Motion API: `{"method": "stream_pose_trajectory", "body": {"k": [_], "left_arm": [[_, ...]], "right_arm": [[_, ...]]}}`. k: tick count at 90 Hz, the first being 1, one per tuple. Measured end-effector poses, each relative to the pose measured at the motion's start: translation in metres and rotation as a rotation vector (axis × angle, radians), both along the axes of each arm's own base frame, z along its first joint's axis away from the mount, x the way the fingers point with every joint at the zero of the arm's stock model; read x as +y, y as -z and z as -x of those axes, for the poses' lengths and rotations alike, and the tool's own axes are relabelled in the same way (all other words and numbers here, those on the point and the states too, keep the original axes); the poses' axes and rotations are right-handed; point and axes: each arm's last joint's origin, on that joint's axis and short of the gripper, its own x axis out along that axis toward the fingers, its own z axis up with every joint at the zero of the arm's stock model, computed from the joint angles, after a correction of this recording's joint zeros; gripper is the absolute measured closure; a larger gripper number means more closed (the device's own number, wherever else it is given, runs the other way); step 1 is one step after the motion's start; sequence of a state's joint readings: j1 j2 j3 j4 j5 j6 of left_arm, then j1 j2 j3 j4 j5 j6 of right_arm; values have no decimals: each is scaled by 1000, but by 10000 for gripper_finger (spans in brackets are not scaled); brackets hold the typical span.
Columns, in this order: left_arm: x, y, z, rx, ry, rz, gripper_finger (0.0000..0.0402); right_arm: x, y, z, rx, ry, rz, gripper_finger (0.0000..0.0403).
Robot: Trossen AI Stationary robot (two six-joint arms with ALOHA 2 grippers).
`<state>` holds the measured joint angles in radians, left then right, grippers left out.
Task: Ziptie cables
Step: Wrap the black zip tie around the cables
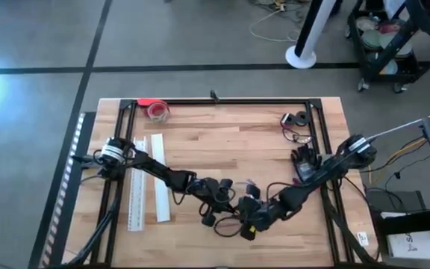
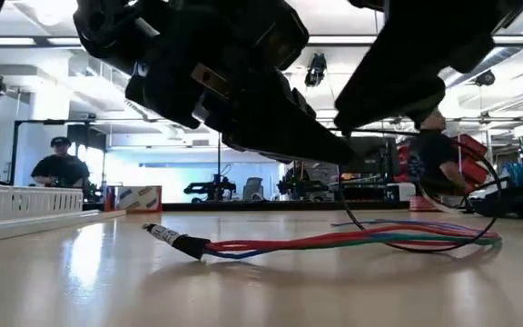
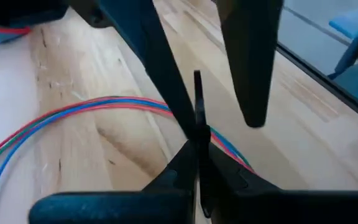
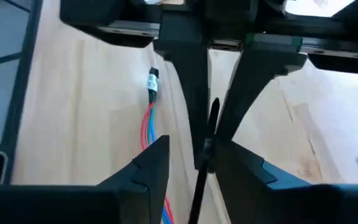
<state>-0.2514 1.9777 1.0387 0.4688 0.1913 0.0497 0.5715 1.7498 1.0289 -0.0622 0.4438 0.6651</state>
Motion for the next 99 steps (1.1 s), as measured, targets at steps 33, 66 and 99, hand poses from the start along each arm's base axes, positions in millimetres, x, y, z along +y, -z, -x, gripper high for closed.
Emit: {"method": "stream_pose_trajectory", "body": {"k": [33, 66, 99], "left_arm": [[2, 0, 0, -2, 2, 1, 402], [2, 1, 0, 4, 4, 1, 402], [2, 0, 0, 5, -6, 6, 402]], "right_arm": [[1, 8, -2, 78, 80, 22, 338], [1, 6, -4, 84, 55, 41, 389], [-1, 6, -7, 72, 78, 32, 342]]}}
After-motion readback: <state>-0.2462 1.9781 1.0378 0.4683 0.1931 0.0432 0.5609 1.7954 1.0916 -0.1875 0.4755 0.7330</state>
